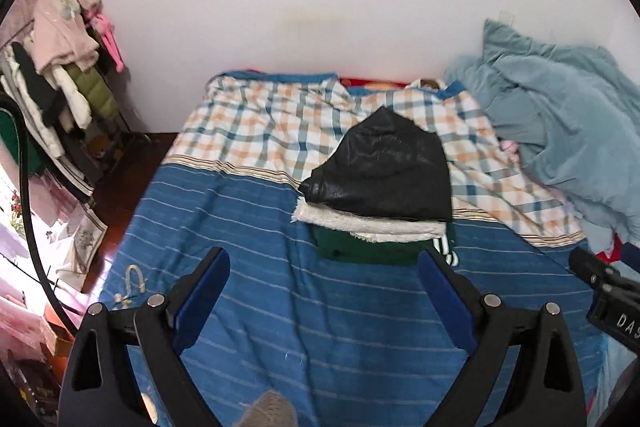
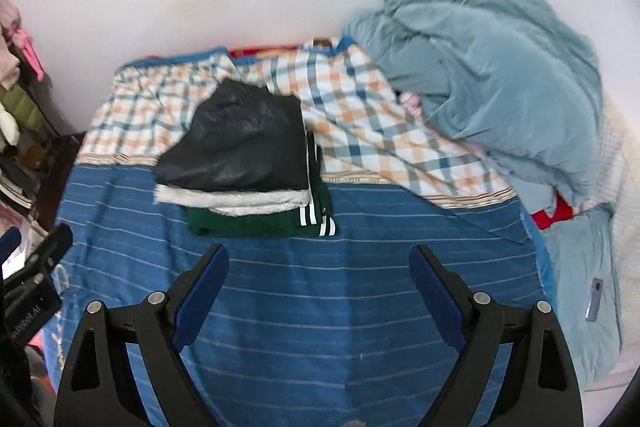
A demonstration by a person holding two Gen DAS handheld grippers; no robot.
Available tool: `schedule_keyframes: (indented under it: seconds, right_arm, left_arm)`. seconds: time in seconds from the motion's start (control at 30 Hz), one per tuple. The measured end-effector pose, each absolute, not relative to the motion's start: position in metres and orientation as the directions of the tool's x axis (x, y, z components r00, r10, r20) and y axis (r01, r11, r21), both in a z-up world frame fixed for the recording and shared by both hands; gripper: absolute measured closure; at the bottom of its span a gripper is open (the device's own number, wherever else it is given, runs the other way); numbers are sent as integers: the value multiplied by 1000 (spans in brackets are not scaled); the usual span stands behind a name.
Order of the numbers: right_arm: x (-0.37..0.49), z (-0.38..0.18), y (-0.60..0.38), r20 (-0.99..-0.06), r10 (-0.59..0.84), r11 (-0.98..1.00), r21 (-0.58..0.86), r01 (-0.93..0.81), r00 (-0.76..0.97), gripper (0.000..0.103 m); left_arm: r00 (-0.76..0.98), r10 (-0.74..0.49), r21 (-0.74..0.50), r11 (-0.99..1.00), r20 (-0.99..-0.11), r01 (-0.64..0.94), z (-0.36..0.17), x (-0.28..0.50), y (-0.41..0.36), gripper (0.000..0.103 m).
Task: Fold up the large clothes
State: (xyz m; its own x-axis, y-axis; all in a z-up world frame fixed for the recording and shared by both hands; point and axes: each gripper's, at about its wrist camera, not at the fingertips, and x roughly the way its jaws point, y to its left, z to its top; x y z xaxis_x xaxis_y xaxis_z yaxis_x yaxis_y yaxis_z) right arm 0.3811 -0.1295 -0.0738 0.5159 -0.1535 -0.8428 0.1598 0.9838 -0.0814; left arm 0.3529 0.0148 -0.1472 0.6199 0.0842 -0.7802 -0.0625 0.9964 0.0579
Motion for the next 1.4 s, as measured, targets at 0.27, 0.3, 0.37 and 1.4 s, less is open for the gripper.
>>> schedule_keyframes:
  seconds: [0.27,0.3,0.37,1.4]
  right_arm:
    - [264,38,-113,-783,-157,984,-73,162,602,10]
    - [252,47,-112,-780,-153,985,-70,158,606,10]
    - [231,64,-109,-775,-148,986,-68,152,614,10]
    - [104,170,-100,-684,-146,989,-86,119,715,3]
  left_arm:
    - [665,64,48,998,-744,-43,-65,260,16,7]
    - [670,69,54,998,-739,-42,-59,253,15,7]
    - [675,65,53,998,-735,-38,-44,236,14,7]
    - [737,83,63,997,-671,-54,16,151,3,2]
